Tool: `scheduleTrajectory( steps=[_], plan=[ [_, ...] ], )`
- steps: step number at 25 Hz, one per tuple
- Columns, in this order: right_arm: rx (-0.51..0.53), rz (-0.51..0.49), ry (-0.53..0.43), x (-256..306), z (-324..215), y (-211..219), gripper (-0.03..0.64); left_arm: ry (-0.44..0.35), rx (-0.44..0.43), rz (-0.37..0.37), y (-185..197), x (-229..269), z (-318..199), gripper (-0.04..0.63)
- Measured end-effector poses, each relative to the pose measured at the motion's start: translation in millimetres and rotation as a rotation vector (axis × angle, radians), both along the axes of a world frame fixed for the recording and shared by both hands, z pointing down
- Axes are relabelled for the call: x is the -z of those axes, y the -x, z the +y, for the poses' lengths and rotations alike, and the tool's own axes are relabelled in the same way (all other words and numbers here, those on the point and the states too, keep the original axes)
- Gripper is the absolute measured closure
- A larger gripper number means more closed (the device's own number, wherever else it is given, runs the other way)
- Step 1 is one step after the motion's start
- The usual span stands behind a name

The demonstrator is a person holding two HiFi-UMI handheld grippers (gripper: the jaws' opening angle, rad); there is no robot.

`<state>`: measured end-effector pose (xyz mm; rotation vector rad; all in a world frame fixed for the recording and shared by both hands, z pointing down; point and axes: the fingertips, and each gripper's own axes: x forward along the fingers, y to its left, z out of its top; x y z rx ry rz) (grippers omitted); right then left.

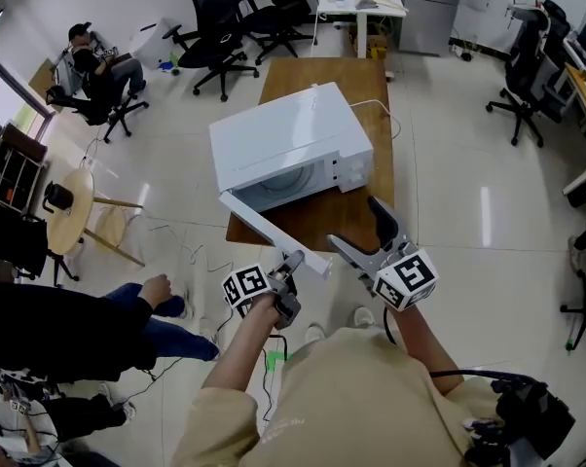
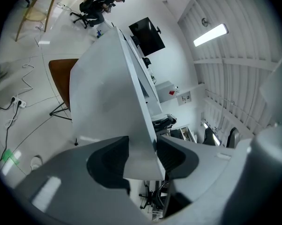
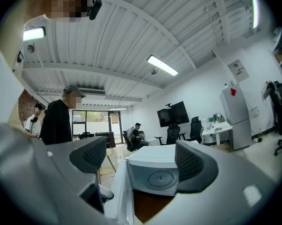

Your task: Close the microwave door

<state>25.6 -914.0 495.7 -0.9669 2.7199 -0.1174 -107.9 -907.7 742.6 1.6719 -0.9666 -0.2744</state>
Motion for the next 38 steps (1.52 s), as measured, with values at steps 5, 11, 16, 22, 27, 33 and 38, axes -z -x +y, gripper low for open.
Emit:
scheduleTrajectory(
  steps=[5,11,16,22,27,33,38],
  plan=[
    [-0.014,-0.001,0.002,1,-2,-6,0.172,-0.001,0.032,0.019,-9,0,-13,0.407],
    [-0.026,-0.001,0.001,4,-2,-10,0.172,-0.004,0.073,0.049,-14,0,-23,0.407],
    [-0.029,-0.002,-0.004,7,1,-15,0.172,0.002,0.083,0.059,-18,0,-29,0.407],
    [-0.042,-0.004,0.005,7,5,-21,0.172,0.006,0.097,0.067,-22,0,-38,0.407],
    [-0.054,-0.007,0.003,6,9,-28,0.172,0.01,0.111,0.077,-27,-2,-48,0.408],
    [-0.081,-0.006,0.009,7,11,-41,0.172,0.019,0.128,0.086,-33,0,-62,0.408],
    [-0.101,-0.003,0.011,6,13,-49,0.172,0.025,0.13,0.097,-37,-2,-74,0.408]
  ],
)
